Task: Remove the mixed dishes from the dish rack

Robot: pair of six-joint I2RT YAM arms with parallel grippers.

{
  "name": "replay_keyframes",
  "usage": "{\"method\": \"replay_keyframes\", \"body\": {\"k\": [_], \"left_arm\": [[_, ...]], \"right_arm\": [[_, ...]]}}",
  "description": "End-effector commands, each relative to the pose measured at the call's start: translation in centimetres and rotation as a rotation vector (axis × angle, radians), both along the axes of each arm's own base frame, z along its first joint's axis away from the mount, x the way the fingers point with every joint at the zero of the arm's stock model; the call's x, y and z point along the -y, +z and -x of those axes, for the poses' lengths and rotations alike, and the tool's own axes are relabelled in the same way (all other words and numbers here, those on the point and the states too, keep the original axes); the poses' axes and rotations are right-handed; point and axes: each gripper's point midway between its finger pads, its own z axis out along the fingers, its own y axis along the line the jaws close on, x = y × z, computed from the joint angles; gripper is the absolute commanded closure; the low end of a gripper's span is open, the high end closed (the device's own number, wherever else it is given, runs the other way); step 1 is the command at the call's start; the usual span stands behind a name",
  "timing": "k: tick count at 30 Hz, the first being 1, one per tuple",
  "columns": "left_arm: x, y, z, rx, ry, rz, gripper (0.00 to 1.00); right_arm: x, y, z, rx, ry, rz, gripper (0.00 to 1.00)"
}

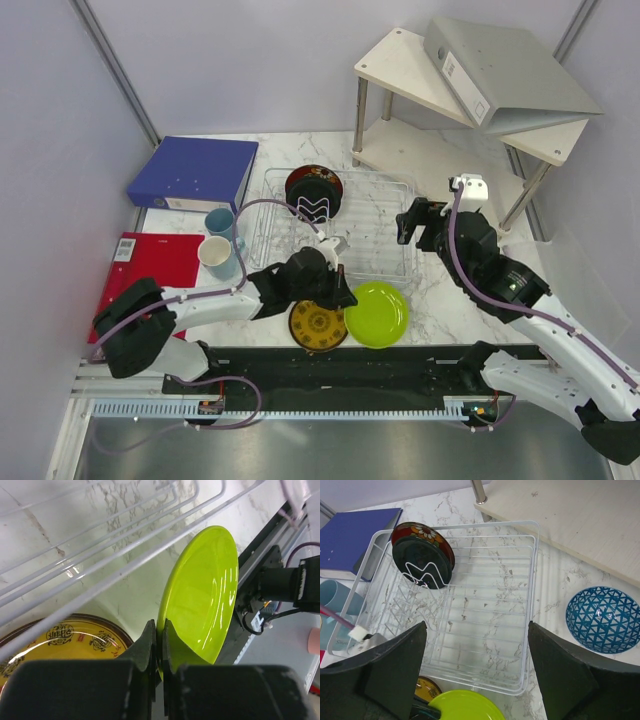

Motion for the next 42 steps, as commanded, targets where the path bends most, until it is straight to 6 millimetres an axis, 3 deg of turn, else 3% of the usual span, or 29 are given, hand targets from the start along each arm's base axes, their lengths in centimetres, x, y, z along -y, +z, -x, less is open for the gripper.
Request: {"method": "replay_keyframes", "body": {"k": [1,8,15,27,30,31,34,42], "left_arm": [[0.2,4.0,-1.5,0.123,0.093,0.119,0.98],[1.4,0.8,-0.7,0.085,0.084,0.047,0.98],[2.8,-1.7,-0.3,0.068,0.08,0.008,0.98],[4.2,-3.3,-0.7,0.049,0.068,-0.016,0.98],[4.0,-3.6,-0.4,0.035,0.053,-0.043,0.88],[4.0,-3.7,-0.3,0.032,0.048,-0.056,0.78],[3.7,-3.6,-0.2,0.026,0.046,-0.067,0.65],[1.8,-2.1,-0.8,0.064,0.1,-0.119,0.48]], "right_arm": [[-0.1,0.2,-0.1,0.023,-0.001,-0.022,0.11],[-0.3,-3.2,0.0,-0.043,0.002,0.016,0.12],[0.0,-3.3,0.2,-0.038,-0.007,0.012,0.12],[-0.2,-4.0,0.0,-0.05,-0.003,0.018,0.12],[-0.2,-4.1,0.0,-0.05,-0.004,0.022,0.12],[-0.1,-4.1,0.0,-0.05,-0.006,0.022,0.12],[-0.2,-4.2,-0.1,-0.051,-0.004,0.024,0.12],[-0.4,-4.1,-0.1,-0.049,0.0,0.018,0.12]]}}
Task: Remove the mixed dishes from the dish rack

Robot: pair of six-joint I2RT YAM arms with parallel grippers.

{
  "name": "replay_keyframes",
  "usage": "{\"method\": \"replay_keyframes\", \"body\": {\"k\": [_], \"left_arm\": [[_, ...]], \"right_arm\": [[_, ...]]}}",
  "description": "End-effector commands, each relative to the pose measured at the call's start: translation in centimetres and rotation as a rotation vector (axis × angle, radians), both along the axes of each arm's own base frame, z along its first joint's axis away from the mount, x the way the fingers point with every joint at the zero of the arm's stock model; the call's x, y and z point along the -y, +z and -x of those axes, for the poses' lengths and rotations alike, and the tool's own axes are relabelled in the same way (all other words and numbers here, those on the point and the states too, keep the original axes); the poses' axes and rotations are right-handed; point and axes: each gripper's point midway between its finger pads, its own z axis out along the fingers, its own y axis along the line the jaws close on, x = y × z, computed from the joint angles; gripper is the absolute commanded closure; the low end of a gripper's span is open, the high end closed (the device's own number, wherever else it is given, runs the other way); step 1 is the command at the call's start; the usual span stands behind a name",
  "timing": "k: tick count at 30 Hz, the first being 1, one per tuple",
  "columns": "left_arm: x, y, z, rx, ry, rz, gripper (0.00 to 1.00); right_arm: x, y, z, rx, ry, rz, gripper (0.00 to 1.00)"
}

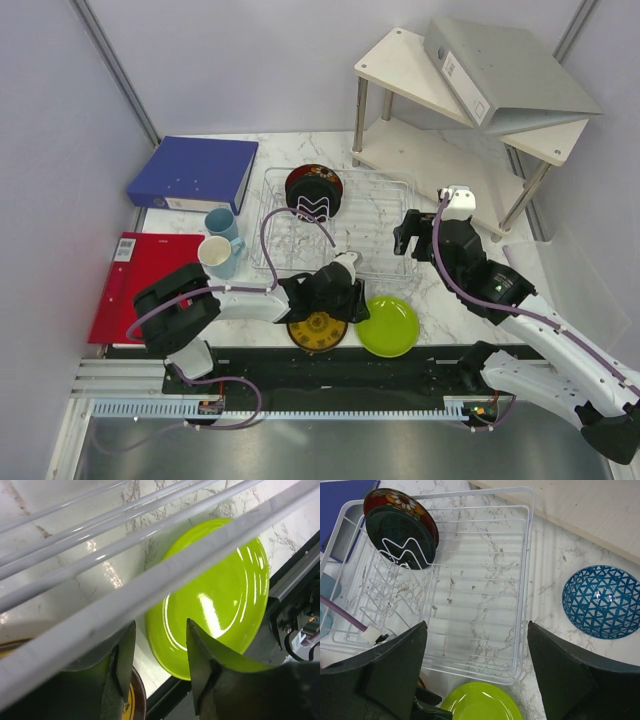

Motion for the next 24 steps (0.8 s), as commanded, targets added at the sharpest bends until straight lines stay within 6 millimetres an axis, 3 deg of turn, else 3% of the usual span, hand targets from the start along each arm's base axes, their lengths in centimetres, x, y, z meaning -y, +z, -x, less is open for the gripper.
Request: {"method": "replay_keyframes", "body": {"k": [1,8,12,15,20,21,23,24], "left_arm": [[-0.1,3.7,-1.8,0.091,0.049,0.011,0.46],[-1.5,6.2,-2.1,0.13,0.061,-0.035,0.45],[-2.0,9.8,-2.4,0.191,0.062,-0.002,0.45],[-2.5,14.5,-2.8,0.275,0.071,0.062,0.45],[-6.2,20.5,-2.9,0.396,0.145,0.118,0.46],[-7.3,20.8,-3.5,0.421,0.195,0.101,0.47],[-9.7,21.8,-3.4,0.445,0.258,0.097,0.47],[-11.0,21.9,-3.9,0.459,0.318,0.082,0.47]], "right_arm": [[-0.5,0.6,-0.3,0.024,0.002,-0.034,0.12],[-0.5,0.8,-0.3,0.028,0.006,-0.04,0.12],[-0.6,0.9,-0.5,0.031,0.003,-0.037,0.12],[-1.0,1.0,-1.1,0.035,0.008,-0.021,0.12],[-4.0,-0.5,-3.8,-0.006,0.061,0.035,0.13],[-4.8,-0.3,-4.4,-0.006,0.082,0.033,0.13],[-7.0,-1.9,-5.8,-0.041,0.137,0.051,0.15],[-7.9,-1.3,-6.5,-0.032,0.15,0.043,0.16]]}}
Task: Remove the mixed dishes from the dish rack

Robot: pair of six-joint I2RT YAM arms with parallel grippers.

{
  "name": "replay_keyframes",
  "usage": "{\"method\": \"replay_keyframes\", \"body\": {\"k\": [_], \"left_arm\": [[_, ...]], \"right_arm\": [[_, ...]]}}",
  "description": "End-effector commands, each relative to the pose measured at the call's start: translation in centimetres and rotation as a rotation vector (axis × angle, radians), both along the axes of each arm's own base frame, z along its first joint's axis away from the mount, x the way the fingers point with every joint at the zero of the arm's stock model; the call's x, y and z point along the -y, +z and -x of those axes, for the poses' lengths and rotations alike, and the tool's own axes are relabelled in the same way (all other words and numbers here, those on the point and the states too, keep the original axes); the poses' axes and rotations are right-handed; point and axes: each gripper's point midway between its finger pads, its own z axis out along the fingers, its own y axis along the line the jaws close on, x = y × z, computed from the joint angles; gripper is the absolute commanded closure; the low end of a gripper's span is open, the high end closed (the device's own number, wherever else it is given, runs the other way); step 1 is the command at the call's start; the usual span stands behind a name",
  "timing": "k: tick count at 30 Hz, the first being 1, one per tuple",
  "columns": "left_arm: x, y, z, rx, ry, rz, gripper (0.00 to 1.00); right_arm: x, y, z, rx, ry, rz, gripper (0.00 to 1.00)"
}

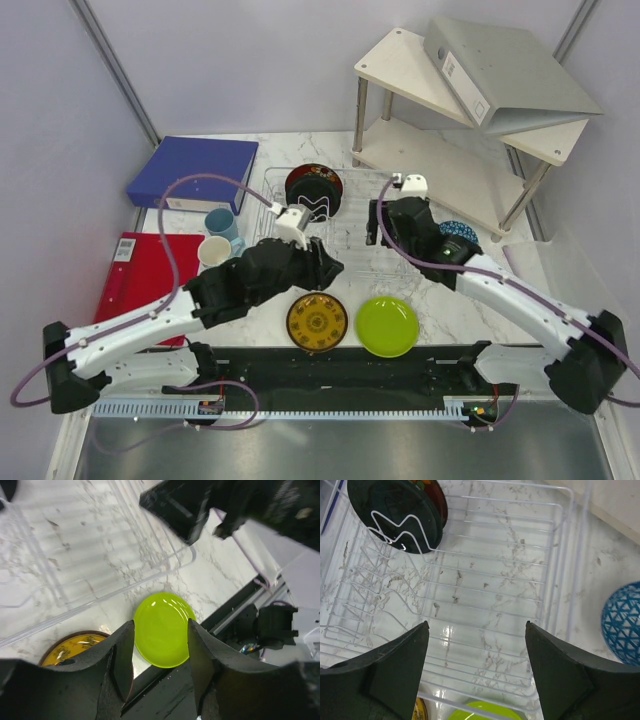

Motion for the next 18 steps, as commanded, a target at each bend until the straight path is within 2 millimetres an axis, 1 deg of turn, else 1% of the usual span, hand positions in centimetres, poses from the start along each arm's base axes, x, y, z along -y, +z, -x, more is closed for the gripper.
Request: {"method": "replay_keyframes", "body": {"k": [1,2,3,4,5,6,8,9,11,12,13,14,15,17,18], "left_arm": [[-5.8,1.4,-1.5,0.081,0.208,-0.064,0.47],[-6.8,1.6,-1.3,0.083,0.23,-0.06,0.47],[-7.6,1.3,-1.4,0.083,0.264,-0.065,0.47],[-8.1,1.2,-1.3,0.079,0.273,-0.069,0.48],[-8.7,1.0,-1.3,0.079,0.292,-0.074,0.48],[-9.2,0.9,-1.1,0.073,0.303,-0.065,0.48],[-9.9,1.0,-1.1,0.077,0.325,-0.059,0.48],[-10.4,0.9,-0.9,0.074,0.333,-0.056,0.48],[-11.0,1.0,-0.9,0.079,0.349,-0.049,0.48],[-11.3,1.0,-0.8,0.082,0.352,-0.049,0.48],[-11.6,1.3,-0.7,0.089,0.355,-0.033,0.48],[-11.8,1.4,-0.6,0.093,0.357,-0.027,0.48],[-12.1,1.2,-0.6,0.097,0.359,-0.033,0.48],[-12.5,1.5,-0.5,0.105,0.366,-0.019,0.48],[-12.7,1.3,-0.5,0.107,0.368,-0.022,0.48]], "right_arm": [[-5.1,1.3,-3.6,0.041,0.118,-0.04,0.17],[-5.7,1.3,-4.2,0.045,0.127,-0.04,0.18],[-6.4,2.1,-5.1,0.067,0.132,-0.05,0.18],[-7.1,1.5,-6.0,0.071,0.14,-0.032,0.18],[-7.6,1.5,-6.6,0.076,0.141,-0.026,0.18],[-8.2,1.5,-7.8,0.079,0.137,-0.012,0.18],[-8.7,1.7,-9.3,0.103,0.133,0.019,0.19],[-9.4,1.3,-10.4,0.105,0.136,0.034,0.19],[-10.0,2.0,-12.0,0.143,0.137,0.059,0.19],[-10.3,0.5,-12.8,0.128,0.132,0.088,0.2],[-10.2,0.3,-13.6,0.135,0.123,0.101,0.2],[-10.5,0.6,-14.3,0.148,0.124,0.102,0.21],[-10.7,-1.0,-15.0,0.133,0.135,0.143,0.21],[-10.8,-1.2,-16.0,0.16,0.127,0.159,0.23],[-10.9,-2.3,-16.4,0.157,0.132,0.18,0.24]]}}
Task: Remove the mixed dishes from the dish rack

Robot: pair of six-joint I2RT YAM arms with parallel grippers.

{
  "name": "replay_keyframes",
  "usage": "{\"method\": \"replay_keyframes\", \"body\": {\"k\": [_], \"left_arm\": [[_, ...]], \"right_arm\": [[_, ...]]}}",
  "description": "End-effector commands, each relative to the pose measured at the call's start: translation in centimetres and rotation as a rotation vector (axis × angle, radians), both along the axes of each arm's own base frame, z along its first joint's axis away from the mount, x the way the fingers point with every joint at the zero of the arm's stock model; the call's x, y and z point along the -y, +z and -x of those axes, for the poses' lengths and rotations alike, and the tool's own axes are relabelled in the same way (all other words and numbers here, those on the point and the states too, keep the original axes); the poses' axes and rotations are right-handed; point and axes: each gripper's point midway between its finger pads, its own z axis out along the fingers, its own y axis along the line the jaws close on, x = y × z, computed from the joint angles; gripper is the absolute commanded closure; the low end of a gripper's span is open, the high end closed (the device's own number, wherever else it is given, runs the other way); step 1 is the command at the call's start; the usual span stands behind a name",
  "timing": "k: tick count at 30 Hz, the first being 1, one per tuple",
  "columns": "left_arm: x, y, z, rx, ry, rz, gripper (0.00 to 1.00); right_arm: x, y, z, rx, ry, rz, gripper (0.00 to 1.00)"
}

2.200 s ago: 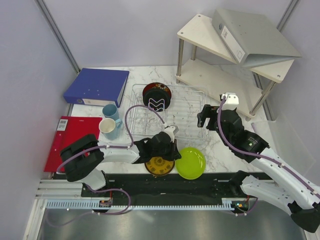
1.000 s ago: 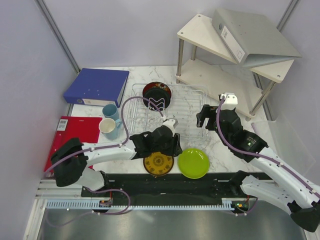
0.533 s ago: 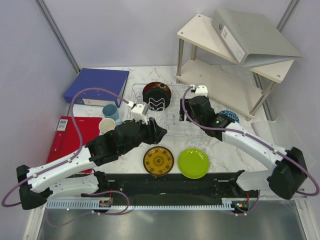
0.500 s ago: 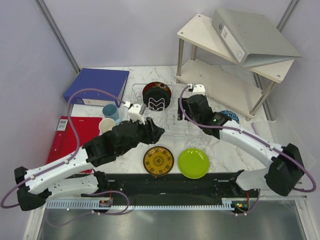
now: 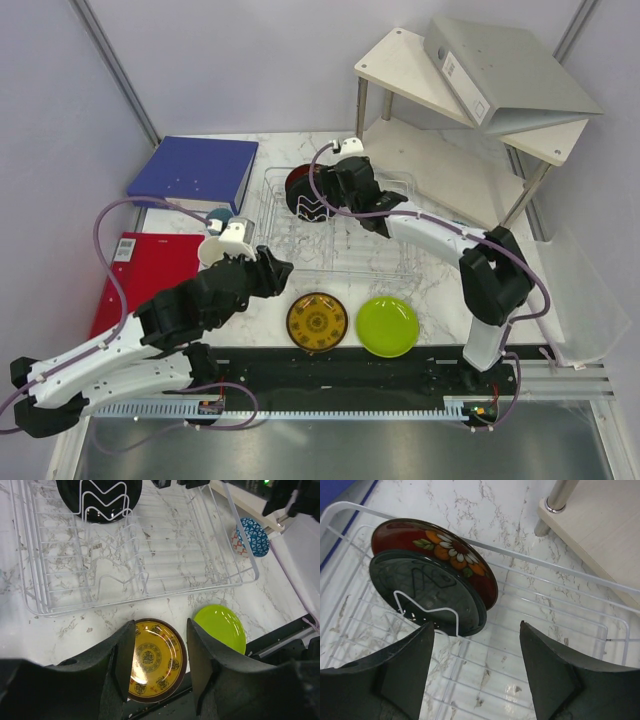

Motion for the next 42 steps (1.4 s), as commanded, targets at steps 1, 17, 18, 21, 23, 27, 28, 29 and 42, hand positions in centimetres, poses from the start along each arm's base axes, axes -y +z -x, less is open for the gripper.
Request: {"method": "replay_keyframes", "body": {"k": [1,17,18,21,23,27,28,29,42], "left_arm": [[-1.6,0.5,-0.3,0.026,0.067,0.032,0.48],[-2.6,-0.9,-0.7,0.04,0.106,-0.027,0.48],[-2.5,-0.9,-0.7,0.04,0.106,-0.027,0.48],[-2.4,-1.2,-0.7,0.036,0.102,-0.029,0.48],[-2.3,-1.4,-0.7,0.032,0.097,-0.032,0.48],[-2.3,-1.6,-0.7,0.029,0.098,-0.03,0.48],[-2.3,-1.8,-0.7,0.027,0.097,-0.034,0.48],[-2.2,-1.8,-0.7,0.026,0.098,-0.031,0.48],[-2.1,-2.1,-0.7,0.025,0.097,-0.038,0.48]], "right_arm": [[-0.2,0.1,-3.2,0.099,-0.008,0.039,0.25],[-2.4,-3.1,-5.8,0.094,0.063,0.001,0.48],[-2.4,-3.2,-5.8,0.092,0.065,0.0,0.51],[-2.8,-3.8,-5.7,0.079,0.084,-0.005,0.62],[-2.9,-4.0,-5.6,0.073,0.088,-0.007,0.69],[-3.1,-4.7,-5.6,0.06,0.095,-0.005,0.71],[-3.1,-4.7,-5.6,0.058,0.095,-0.006,0.72],[-3.1,-4.8,-5.5,0.057,0.097,-0.005,0.76],[-1.8,0.6,-4.5,0.129,0.075,-0.037,1.0]]}}
